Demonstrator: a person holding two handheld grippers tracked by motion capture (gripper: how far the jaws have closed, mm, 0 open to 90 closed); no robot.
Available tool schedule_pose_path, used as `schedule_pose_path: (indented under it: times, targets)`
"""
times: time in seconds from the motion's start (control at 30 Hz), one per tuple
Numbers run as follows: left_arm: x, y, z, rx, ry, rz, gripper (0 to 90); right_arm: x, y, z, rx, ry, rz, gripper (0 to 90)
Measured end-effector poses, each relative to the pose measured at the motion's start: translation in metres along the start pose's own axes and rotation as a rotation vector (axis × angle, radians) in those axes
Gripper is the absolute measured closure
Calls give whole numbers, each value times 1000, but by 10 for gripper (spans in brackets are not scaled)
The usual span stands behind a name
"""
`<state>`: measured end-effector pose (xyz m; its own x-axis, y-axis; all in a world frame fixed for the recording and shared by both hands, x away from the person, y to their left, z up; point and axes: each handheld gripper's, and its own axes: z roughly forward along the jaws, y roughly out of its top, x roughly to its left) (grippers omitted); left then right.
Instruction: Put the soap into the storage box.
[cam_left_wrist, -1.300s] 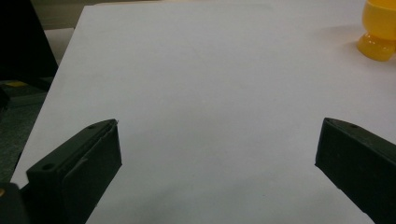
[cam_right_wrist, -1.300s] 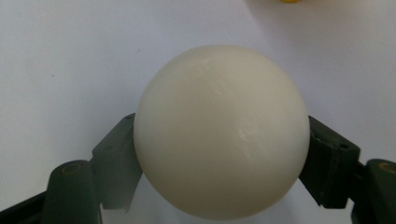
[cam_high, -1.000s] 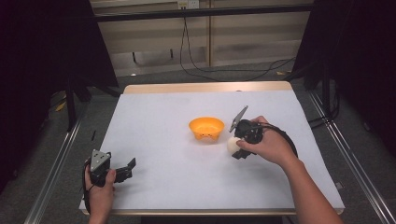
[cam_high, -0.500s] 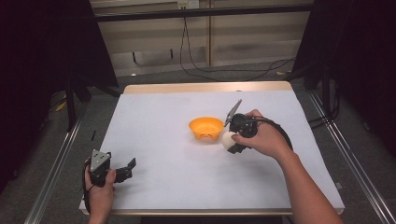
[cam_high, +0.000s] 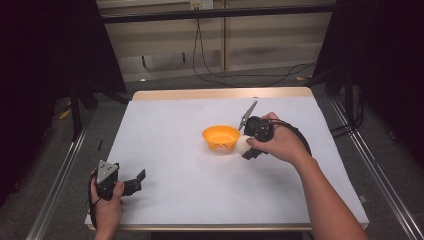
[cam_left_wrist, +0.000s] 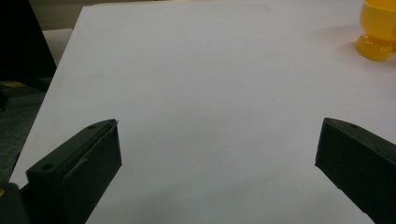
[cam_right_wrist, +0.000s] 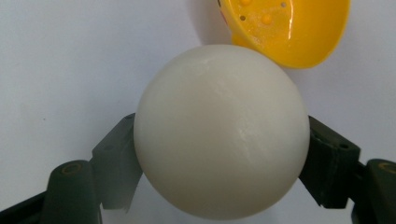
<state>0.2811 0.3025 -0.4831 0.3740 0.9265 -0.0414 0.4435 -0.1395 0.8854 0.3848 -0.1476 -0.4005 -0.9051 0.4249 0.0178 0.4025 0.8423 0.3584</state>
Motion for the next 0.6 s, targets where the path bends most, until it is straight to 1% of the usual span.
schedule_pose_path:
  times: [0.03,0.1,0.13,0.17,0.2,0.3,0.33,0.37,0.43,0.47,0.5,0.57,0.6]
  targets:
    - [0,0,0,0,0,0,0,-1,1,0,3,1,-6,245]
    - [0,0,0,-1,-1,0,0,-2,5,0,11,0,-2,244]
    - [0,0,0,0,0,0,0,-3,7,0,7,-4,-11,244]
    - [0,0,0,0,0,0,0,-3,9,0,10,-4,-4,245]
    - [0,0,0,-1,1,-3,0,-4,13,-1,5,2,-11,244]
    - [0,0,0,0,2,-1,0,-5,17,-1,0,10,-7,245]
    - [0,0,0,-1,2,-4,0,-6,19,-1,-1,6,-13,244]
    - [0,0,0,-1,1,-4,0,-6,21,-1,4,4,-8,245]
    - [0,0,0,-1,3,-4,0,-8,24,0,0,4,-16,245]
    - [0,0,0,-1,3,-4,0,-9,29,0,5,3,-26,244]
    - [0,0,0,-1,2,-6,0,-9,30,0,7,4,-18,245]
    - [0,0,0,-2,1,-9,0,-9,33,1,9,4,-18,245]
    - [0,0,0,-5,0,-15,0,-10,35,2,-2,4,-24,245]
